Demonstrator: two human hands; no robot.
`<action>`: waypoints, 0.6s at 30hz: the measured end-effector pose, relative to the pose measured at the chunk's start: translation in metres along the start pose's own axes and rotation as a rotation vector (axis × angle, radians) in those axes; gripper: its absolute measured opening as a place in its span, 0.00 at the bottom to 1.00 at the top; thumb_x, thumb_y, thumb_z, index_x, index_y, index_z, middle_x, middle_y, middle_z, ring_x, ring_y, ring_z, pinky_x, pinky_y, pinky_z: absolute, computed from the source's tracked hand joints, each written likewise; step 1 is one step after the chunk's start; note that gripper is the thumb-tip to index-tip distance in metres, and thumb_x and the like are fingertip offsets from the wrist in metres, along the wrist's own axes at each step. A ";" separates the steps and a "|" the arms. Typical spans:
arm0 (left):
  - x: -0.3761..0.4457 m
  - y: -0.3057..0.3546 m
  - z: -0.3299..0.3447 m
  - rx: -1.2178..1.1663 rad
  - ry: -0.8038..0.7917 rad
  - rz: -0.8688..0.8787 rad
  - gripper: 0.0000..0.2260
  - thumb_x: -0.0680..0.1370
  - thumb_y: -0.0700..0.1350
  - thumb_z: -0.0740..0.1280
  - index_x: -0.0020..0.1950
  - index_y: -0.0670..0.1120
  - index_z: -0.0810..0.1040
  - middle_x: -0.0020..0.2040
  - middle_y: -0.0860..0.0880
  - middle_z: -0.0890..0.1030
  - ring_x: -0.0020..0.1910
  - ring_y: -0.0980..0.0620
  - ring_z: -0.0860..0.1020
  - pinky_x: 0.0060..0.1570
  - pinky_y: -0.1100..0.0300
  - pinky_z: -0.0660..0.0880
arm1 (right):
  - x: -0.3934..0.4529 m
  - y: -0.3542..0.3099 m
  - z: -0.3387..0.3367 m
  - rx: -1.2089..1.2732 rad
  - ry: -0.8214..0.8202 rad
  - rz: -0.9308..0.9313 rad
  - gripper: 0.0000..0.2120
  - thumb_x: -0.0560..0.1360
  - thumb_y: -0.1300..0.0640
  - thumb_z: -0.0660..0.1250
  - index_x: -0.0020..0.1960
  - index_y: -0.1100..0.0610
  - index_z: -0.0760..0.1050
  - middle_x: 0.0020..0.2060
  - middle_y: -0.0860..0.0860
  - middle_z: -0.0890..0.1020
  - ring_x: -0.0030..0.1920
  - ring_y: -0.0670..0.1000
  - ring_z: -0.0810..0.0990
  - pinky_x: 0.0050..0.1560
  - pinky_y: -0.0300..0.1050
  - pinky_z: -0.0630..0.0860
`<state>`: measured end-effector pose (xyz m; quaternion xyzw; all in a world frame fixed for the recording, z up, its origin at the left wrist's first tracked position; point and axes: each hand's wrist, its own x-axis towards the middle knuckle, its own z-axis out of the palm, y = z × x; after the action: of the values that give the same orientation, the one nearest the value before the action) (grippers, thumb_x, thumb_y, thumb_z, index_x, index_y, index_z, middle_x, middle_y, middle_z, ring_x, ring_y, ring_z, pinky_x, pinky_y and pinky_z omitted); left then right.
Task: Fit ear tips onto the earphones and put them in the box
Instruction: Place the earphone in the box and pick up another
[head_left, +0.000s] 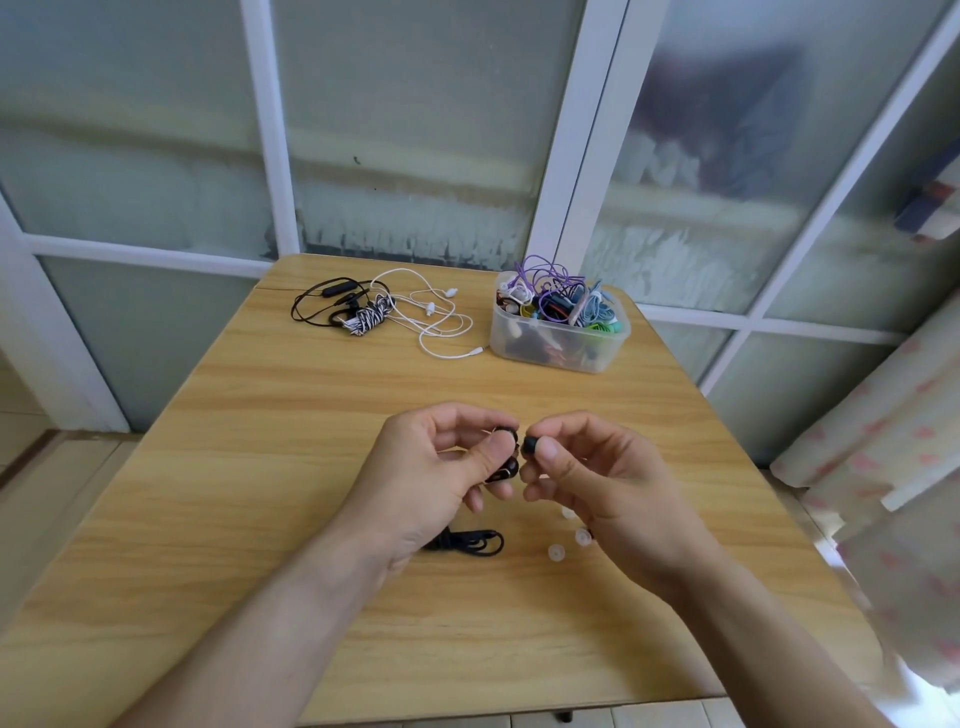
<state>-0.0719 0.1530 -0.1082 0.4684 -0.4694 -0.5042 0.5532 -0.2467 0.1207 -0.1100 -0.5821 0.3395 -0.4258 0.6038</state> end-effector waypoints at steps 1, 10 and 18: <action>0.000 -0.001 0.001 0.004 -0.008 0.003 0.05 0.74 0.38 0.71 0.49 0.44 0.82 0.37 0.47 0.84 0.32 0.48 0.80 0.28 0.61 0.72 | 0.000 0.001 0.000 0.003 -0.005 0.003 0.10 0.73 0.59 0.69 0.51 0.64 0.79 0.41 0.60 0.82 0.41 0.57 0.80 0.47 0.45 0.79; -0.001 0.000 0.005 -0.154 -0.082 -0.060 0.13 0.68 0.43 0.70 0.51 0.39 0.79 0.37 0.44 0.82 0.29 0.50 0.78 0.22 0.64 0.66 | 0.000 -0.003 0.001 0.164 -0.057 0.057 0.07 0.71 0.61 0.70 0.47 0.61 0.81 0.37 0.59 0.80 0.37 0.54 0.80 0.44 0.43 0.79; -0.001 0.002 0.004 -0.150 -0.108 -0.056 0.13 0.68 0.43 0.71 0.51 0.41 0.80 0.37 0.42 0.83 0.28 0.49 0.78 0.22 0.65 0.64 | -0.001 -0.005 0.004 0.246 -0.086 0.059 0.06 0.68 0.60 0.71 0.44 0.57 0.83 0.35 0.58 0.80 0.35 0.52 0.78 0.41 0.43 0.79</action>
<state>-0.0760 0.1542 -0.1057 0.4106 -0.4463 -0.5779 0.5461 -0.2439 0.1237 -0.1052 -0.5109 0.2756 -0.4210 0.6970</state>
